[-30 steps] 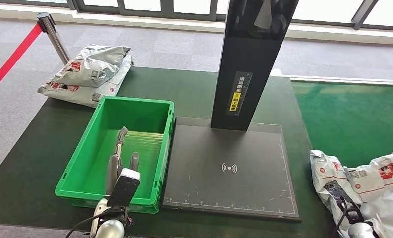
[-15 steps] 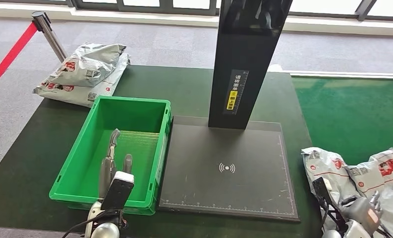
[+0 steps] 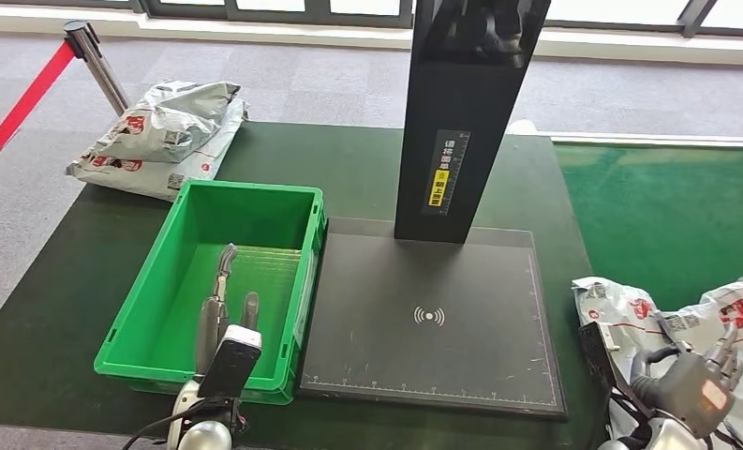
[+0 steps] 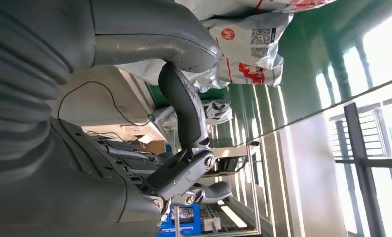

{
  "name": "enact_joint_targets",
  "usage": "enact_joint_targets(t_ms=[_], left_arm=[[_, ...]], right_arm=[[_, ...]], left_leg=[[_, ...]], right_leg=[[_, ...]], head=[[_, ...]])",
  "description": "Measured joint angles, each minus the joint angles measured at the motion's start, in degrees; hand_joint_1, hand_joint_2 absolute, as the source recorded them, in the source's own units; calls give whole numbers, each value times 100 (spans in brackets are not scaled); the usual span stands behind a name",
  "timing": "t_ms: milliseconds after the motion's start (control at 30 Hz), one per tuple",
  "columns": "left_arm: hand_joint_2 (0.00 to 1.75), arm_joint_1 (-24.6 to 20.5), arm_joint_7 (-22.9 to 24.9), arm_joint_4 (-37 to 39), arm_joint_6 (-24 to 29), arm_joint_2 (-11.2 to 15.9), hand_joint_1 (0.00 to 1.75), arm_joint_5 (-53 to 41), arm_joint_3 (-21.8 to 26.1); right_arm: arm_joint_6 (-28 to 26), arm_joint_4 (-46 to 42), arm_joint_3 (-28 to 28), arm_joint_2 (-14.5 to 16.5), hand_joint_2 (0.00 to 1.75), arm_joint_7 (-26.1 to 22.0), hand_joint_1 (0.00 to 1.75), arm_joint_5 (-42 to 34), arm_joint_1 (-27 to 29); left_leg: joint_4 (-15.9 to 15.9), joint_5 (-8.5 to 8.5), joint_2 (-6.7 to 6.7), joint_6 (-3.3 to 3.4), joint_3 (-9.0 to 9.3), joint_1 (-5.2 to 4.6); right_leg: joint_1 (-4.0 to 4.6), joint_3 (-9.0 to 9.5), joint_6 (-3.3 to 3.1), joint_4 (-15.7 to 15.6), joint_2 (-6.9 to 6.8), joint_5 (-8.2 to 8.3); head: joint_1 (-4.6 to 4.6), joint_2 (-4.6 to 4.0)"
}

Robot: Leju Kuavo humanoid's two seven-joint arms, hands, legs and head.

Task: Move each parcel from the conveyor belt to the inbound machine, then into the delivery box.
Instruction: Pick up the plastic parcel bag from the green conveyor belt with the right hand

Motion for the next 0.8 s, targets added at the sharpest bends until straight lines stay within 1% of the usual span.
enact_joint_targets(t_ms=[33, 67, 133, 200, 300, 367, 433, 533, 667, 800], left_arm=[[0, -4, 2, 1, -15, -5, 0, -5, -2], [0, -15, 5, 8, -38, -13, 0, -12, -4], [0, -67, 19, 36, -93, -32, 0, -20, -7], [0, -138, 38, 75, -145, -54, 0, -21, -10], [0, -264, 81, 158, -240, -79, 0, -21, -23], [0, -354, 99, 243, -279, -93, 0, -20, -33], [0, -413, 107, 315, -291, -101, 0, -19, -38], [0, -448, 110, 385, -294, -105, 0, -18, -52], [0, -395, 148, 376, -334, -106, 0, -67, -62], [0, -333, 186, 289, -355, -110, 0, -124, -64]], right_arm=[[129, -45, 1, 22, 175, -47, 0, -108, 6], [396, -71, 1, 43, 175, -97, 0, -272, 6], [1202, -64, 1, 72, 175, -158, 0, -629, 7], [1918, 2, 1, 89, 175, -135, 0, -787, 16], [2834, 300, 0, 87, 175, 59, 0, -586, 0], [3323, 692, -8, 31, 175, 71, 0, -422, -51], [3505, 1100, -16, -57, 175, -8, 0, -370, -179], [3562, 1537, -40, -178, 175, -61, 0, -373, -384], [3655, 1886, -95, -288, 175, -206, 0, -433, -567], [3663, 2068, -105, -357, 175, -274, 175, -453, -681]], left_leg=[[0, 0, 0, 0, 0, 0], [0, 1, 0, 0, 0, -1], [0, 3, -1, 2, 0, -3], [0, 6, -4, 3, -2, -7], [0, 7, -7, 3, 0, -8], [-2, 1, 14, -2, -1, -2], [-5, -19, 59, -8, 4, 8], [-9, -48, 107, -7, 57, 34], [-10, -69, 127, -2, 123, 52], [-10, -77, 141, 14, 167, 52]], right_leg=[[0, 0, 0, 0, 0, 0], [-1, 0, 0, 0, 0, 0], [-2, 0, 0, 0, -3, 1], [-7, -1, 0, 0, -8, 1], [-6, 0, 0, 0, -11, 1], [0, 6, -3, -2, 5, 2], [9, 21, -13, -12, 47, -3], [31, 78, -44, -41, 90, -31], [45, 153, -20, -66, 109, -68], [42, 205, -18, -79, 108, -72]], head=[[0, 0], [0, 0], [1, 0], [1, 0], [-2, 0], [-1, 0], [0, 0], [0, 0], [1, 0], [1, 0]])
